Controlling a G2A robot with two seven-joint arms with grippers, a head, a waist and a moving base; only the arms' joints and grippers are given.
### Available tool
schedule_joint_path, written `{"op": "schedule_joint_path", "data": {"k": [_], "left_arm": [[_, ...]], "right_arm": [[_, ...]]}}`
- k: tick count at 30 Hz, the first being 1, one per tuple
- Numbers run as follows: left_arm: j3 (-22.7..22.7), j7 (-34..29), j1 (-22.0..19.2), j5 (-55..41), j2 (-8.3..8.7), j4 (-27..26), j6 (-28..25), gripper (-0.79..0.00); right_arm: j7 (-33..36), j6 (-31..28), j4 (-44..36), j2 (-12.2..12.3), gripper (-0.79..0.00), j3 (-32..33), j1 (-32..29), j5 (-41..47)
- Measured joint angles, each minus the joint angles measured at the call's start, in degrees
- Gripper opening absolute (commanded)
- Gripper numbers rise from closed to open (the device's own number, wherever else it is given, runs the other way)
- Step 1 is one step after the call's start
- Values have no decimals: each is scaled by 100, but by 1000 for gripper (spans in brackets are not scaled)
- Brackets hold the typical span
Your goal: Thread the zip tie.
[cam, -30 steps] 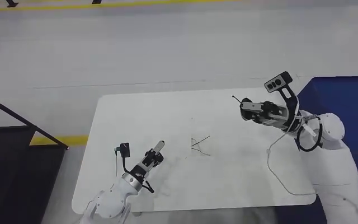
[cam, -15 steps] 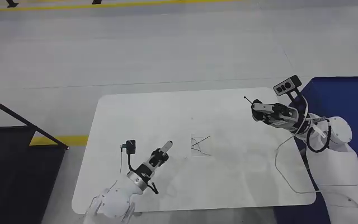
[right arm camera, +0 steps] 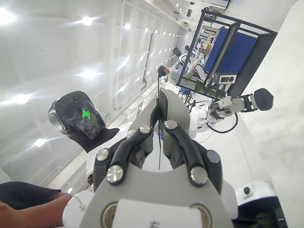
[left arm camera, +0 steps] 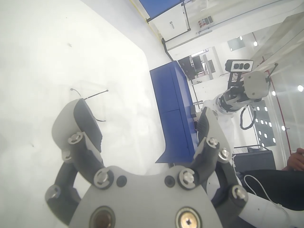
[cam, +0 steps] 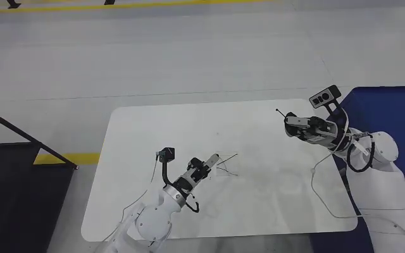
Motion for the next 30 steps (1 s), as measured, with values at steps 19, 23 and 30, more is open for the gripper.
{"op": "schedule_joint_path", "data": {"k": [19,23,30], "left_arm": [[474,206,-309,421,-73,-241,-73,0],[1414,192,-1248,2172,-312,193,411,0],[2198,150,-2385,3909,-601,1271,953,0]], "right_arm": [[671,193,1376,177,-785,382,475,-710],[671,194,1376,177,-785,382,475,-710],[672,194,1376,177,-785,382,475,-710]]}}
